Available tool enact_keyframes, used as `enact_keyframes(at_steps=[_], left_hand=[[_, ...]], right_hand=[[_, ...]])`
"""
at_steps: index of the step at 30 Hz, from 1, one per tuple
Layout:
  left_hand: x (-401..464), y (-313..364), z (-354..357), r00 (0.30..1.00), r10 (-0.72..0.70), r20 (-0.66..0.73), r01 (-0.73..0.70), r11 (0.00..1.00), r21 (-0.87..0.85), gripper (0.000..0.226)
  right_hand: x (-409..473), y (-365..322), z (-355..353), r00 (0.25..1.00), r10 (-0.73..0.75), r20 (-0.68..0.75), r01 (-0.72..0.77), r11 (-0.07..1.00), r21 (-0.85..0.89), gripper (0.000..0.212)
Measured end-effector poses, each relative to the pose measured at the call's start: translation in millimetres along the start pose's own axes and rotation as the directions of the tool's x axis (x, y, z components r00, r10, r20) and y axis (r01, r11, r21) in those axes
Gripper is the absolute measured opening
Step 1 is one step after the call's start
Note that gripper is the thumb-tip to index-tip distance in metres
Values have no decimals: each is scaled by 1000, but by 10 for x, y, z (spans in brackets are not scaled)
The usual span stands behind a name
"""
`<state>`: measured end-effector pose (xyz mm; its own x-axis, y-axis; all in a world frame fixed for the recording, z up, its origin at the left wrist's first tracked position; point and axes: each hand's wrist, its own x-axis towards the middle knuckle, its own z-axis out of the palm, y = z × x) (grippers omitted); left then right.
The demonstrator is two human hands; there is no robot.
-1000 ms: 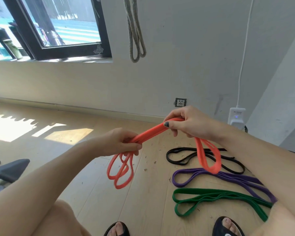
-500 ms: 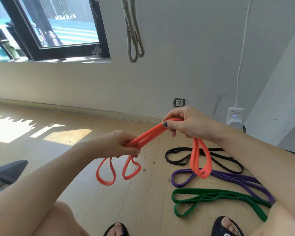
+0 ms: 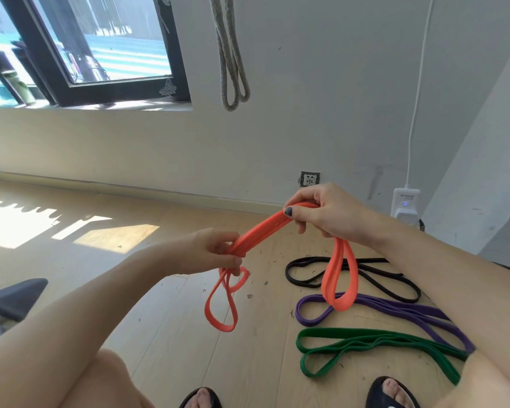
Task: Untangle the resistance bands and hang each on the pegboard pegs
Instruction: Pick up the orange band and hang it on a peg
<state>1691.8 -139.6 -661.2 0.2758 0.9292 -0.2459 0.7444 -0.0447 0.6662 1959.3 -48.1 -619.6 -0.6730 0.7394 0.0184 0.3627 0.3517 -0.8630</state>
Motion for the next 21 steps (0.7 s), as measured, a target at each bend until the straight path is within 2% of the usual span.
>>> enact_keyframes(at_steps=[5,12,18,21], left_hand=[[-33,-9,-56,1000,5,-16,-5,1000,22,14],[-60,-67,-123,994,19,-112,-15,999,37,9],[-85,-73,-185,988,9,-156,-19,998,-66,10],[-117,-66,-196,990,-19,-141,0,991,-132,11]], right_hand=[[-22,74,-37,997,56,58,-54,998,-37,13],[5,133,-16,988,88,129,-55,969,-241,15],[4,207,-51,965,145,219,-83,960,-268,13],[18,221,-29,959,144,244,-91,973,-213,9]])
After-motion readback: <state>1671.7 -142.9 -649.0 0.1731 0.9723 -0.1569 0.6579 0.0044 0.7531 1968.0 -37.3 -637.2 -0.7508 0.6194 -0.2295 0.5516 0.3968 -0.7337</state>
